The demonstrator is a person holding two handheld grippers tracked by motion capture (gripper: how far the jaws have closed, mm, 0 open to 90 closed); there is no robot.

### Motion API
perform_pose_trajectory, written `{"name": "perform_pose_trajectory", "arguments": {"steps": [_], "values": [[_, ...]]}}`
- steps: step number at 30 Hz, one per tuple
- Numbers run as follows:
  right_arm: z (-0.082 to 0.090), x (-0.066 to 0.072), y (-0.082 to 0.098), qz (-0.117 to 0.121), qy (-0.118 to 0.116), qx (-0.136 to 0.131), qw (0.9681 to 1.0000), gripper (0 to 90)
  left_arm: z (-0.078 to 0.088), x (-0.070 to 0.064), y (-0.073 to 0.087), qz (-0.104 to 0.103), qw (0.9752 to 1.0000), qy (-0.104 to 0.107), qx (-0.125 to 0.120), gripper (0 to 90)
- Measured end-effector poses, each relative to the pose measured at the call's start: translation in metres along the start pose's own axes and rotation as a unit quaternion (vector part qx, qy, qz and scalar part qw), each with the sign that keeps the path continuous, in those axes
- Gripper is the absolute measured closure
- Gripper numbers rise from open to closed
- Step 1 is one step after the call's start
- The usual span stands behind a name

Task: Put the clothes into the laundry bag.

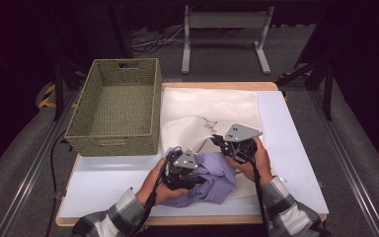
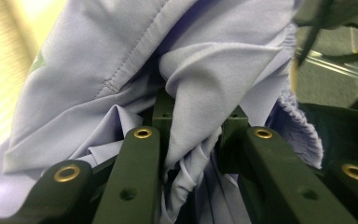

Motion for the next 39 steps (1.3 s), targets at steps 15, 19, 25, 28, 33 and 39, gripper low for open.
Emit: {"name": "perform_pose_trajectory", "arguments": {"steps": [15,19,25,28,33,39], "values": [[0.006,0.008,-0.007,0.013,-0.008,-0.005,0.9999,87.9,-0.019,0.057,-0.001,0.139,0.9870,-0.079,0.007,74.5],[0.007,0.012,-0.007,0.017,-0.014,-0.004,0.9997,87.9,-0.024,0.071,-0.002,0.163,0.9816,-0.100,0.005,74.0],[0.006,0.016,-0.007,0.024,-0.022,0.000,0.9995,87.8,-0.030,0.087,-0.008,0.184,0.9747,-0.127,-0.004,73.4],[0.005,0.019,-0.005,0.027,-0.027,0.005,0.9993,87.7,-0.034,0.093,-0.010,0.199,0.9702,-0.138,-0.010,72.3],[-0.001,0.023,0.001,0.037,-0.033,0.021,0.9985,87.7,-0.040,0.098,-0.009,0.207,0.9678,-0.144,-0.007,56.8],[-0.003,0.023,0.006,0.036,-0.035,0.030,0.9983,87.6,-0.029,0.089,-0.012,0.175,0.9763,-0.126,-0.017,40.7]]}}
Point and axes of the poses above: each handheld gripper's, and its own axes: z roughly backward along the jaws, y roughly out of its underside, x roughly to its left, the point moved 10 cm from there along -z, roughly forward along the jaws, and after that the axes turned 2 degrees about z, right-handed, at the moved point
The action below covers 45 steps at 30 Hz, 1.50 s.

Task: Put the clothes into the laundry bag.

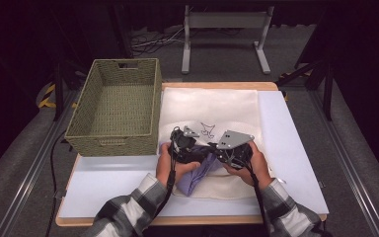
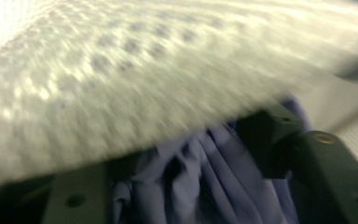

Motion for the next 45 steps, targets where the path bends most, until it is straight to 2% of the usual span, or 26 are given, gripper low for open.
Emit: {"name": "perform_pose_trajectory", "arguments": {"steps": [3,5,7,10,12,15,17,19,22,25,27,29,31,35,36,38,40,45], "values": [[0.001,-0.001,0.000,0.000,0.001,0.000,1.0000,87.6,0.007,-0.005,0.006,-0.029,0.9993,0.018,0.011,33.0],[0.001,-0.001,0.000,-0.001,0.002,0.000,1.0000,87.6,0.015,-0.006,0.009,-0.046,0.9987,0.019,0.002,31.0],[0.002,-0.002,0.000,-0.001,0.002,0.000,1.0000,87.6,0.027,-0.009,0.015,-0.073,0.9969,0.030,-0.007,29.1],[0.002,-0.002,0.000,-0.001,0.003,-0.001,1.0000,87.6,0.041,-0.010,0.020,-0.111,0.9933,0.026,-0.018,25.6],[0.001,-0.002,0.001,-0.001,0.003,0.000,1.0000,87.6,0.049,-0.011,0.024,-0.131,0.9908,0.026,-0.026,23.6],[0.002,-0.002,0.000,0.000,0.003,0.000,1.0000,87.6,0.059,-0.009,0.035,-0.151,0.9879,0.025,-0.023,21.5],[0.002,-0.002,0.000,0.000,0.003,0.001,1.0000,87.6,0.060,-0.007,0.044,-0.152,0.9879,0.026,-0.017,20.8],[0.002,-0.001,0.001,0.000,0.003,0.001,1.0000,87.6,0.060,-0.002,0.054,-0.158,0.9874,0.017,-0.002,20.7],[0.001,-0.001,0.001,-0.001,0.001,0.001,1.0000,87.6,0.058,0.003,0.065,-0.149,0.9886,0.020,0.012,23.8],[0.001,-0.001,0.001,0.000,0.000,0.001,1.0000,87.5,0.056,0.003,0.068,-0.149,0.9885,0.027,0.012,29.9],[0.001,0.000,0.001,0.000,-0.001,0.001,1.0000,87.6,0.052,0.003,0.069,-0.147,0.9885,0.031,0.018,30.8],[0.001,0.001,0.001,0.001,-0.002,0.001,1.0000,87.6,0.048,0.005,0.071,-0.145,0.9887,0.025,0.028,34.0],[0.000,0.002,0.001,0.001,-0.004,0.001,1.0000,87.6,0.046,0.005,0.072,-0.145,0.9887,0.025,0.033,39.0],[0.000,0.003,0.001,0.004,-0.006,0.003,1.0000,87.5,0.041,0.006,0.073,-0.140,0.9888,0.035,0.037,59.5],[0.000,0.003,0.001,0.004,-0.006,0.003,1.0000,87.5,0.041,0.007,0.071,-0.139,0.9891,0.031,0.036,59.5],[0.000,0.003,0.002,0.003,-0.006,0.003,1.0000,87.5,0.040,0.007,0.070,-0.141,0.9886,0.035,0.039,73.1],[-0.001,0.004,0.002,0.001,-0.007,0.004,1.0000,87.5,0.039,0.007,0.067,-0.142,0.9885,0.031,0.042,81.2],[-0.001,0.005,0.002,0.003,-0.007,0.002,1.0000,87.6,0.037,0.004,0.056,-0.149,0.9876,0.029,0.040,85.7]]}}
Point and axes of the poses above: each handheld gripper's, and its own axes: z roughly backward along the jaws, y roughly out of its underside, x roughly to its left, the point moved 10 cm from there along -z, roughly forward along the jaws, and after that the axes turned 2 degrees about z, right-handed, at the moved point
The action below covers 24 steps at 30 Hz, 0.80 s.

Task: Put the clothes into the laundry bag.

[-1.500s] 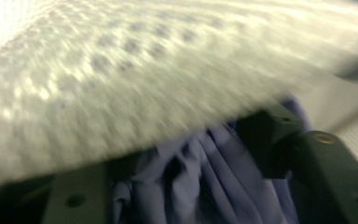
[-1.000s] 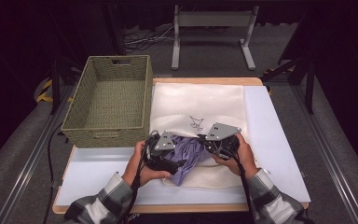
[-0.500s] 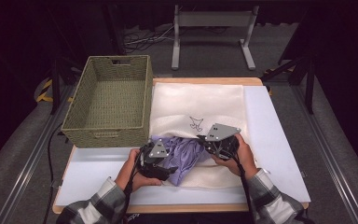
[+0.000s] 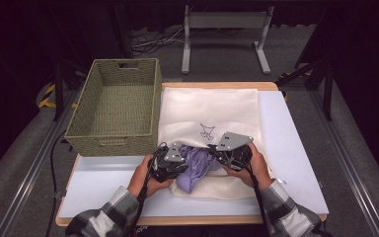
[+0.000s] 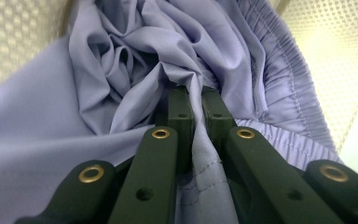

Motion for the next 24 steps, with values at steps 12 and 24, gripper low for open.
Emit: {"name": "perform_pose_trajectory", "arguments": {"steps": [12,24], "values": [[0.003,0.004,-0.004,0.000,-0.007,-0.008,0.9999,87.6,-0.021,-0.006,-0.039,-0.004,0.9997,-0.006,-0.025,86.0],[0.002,0.005,-0.001,-0.001,-0.012,-0.004,0.9999,87.6,-0.032,0.022,-0.046,0.055,0.9965,-0.050,-0.037,85.4]]}}
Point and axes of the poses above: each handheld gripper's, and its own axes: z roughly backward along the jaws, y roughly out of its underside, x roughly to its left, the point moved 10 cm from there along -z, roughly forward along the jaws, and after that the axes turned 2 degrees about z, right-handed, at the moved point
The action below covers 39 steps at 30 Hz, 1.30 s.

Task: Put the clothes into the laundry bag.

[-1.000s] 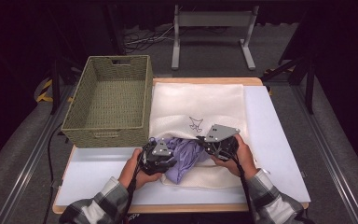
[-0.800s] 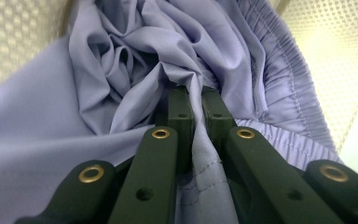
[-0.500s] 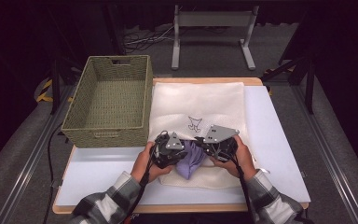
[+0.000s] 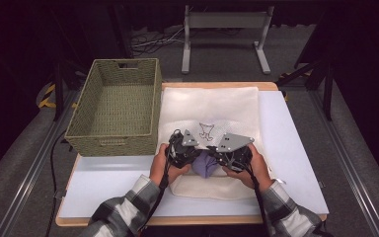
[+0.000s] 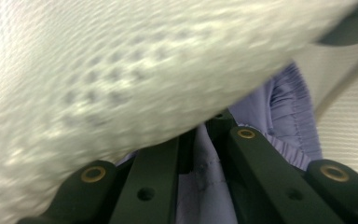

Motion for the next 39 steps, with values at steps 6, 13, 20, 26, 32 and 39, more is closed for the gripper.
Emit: {"name": "perform_pose_trajectory", "arguments": {"steps": [6,13,20,26,32,39], "values": [[-0.001,-0.001,0.002,0.000,0.004,0.002,1.0000,87.6,0.003,0.002,0.003,-0.002,1.0000,0.006,-0.006,80.1],[0.001,-0.004,0.002,-0.004,0.008,0.000,1.0000,87.6,0.024,-0.004,0.000,-0.015,0.9996,0.016,-0.020,67.3],[0.001,-0.006,0.002,-0.006,0.011,-0.002,0.9999,87.6,0.038,-0.017,0.002,-0.028,0.9985,0.039,-0.023,62.5],[0.002,-0.006,0.002,-0.007,0.010,-0.002,0.9999,87.6,0.040,-0.034,0.004,-0.029,0.9984,0.045,-0.018,54.4],[0.001,-0.006,0.002,-0.008,0.011,-0.001,0.9999,87.6,0.043,-0.063,-0.003,-0.048,0.9969,0.052,-0.033,51.7],[0.001,-0.005,0.002,-0.006,0.010,-0.001,0.9999,87.6,0.016,-0.043,0.014,-0.021,0.9998,-0.005,-0.005,40.2]]}}
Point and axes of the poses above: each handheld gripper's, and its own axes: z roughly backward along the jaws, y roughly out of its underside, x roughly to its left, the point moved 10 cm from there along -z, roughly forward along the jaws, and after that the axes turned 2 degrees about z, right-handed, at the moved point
